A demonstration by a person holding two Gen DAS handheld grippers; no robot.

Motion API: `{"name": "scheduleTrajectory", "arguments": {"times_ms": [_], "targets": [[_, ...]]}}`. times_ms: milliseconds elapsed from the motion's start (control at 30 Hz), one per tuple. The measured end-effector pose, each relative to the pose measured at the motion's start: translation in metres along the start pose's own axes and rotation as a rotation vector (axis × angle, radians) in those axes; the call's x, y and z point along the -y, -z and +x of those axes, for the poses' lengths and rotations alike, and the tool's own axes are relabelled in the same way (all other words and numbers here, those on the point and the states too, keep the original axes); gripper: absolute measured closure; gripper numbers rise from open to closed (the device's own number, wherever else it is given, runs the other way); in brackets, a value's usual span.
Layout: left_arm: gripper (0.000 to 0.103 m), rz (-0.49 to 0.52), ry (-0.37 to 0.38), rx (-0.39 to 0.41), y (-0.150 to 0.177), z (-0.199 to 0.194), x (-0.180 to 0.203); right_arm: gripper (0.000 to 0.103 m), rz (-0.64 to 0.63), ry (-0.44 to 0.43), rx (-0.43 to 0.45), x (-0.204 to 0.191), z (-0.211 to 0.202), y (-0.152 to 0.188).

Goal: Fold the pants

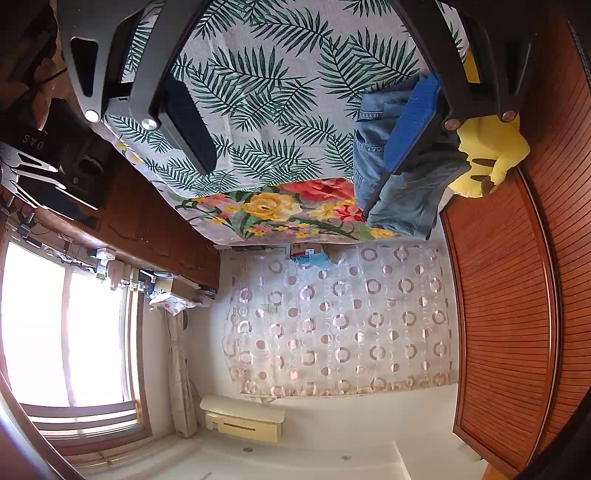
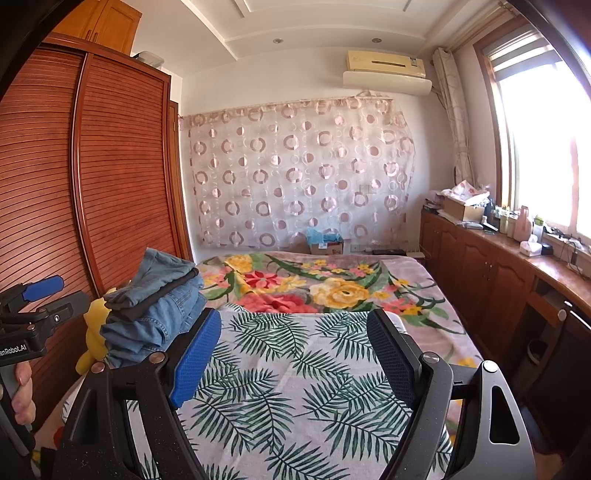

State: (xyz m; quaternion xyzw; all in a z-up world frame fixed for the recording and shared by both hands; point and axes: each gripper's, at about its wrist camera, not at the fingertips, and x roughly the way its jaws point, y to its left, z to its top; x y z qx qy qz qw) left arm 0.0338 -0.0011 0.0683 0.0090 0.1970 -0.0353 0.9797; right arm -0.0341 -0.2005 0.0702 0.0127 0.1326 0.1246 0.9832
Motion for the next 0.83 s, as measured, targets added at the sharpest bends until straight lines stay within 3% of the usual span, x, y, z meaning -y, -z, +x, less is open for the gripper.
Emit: {"name": "scheduleTrajectory", "arguments": {"times_ms": [833], "targets": [[0.011,0.000,0.001,-0.001,0.0003,0.0003,-0.0002,0.020,0.003,0.001,-0.004,-0.0023,0.0007,0.0002]]}}
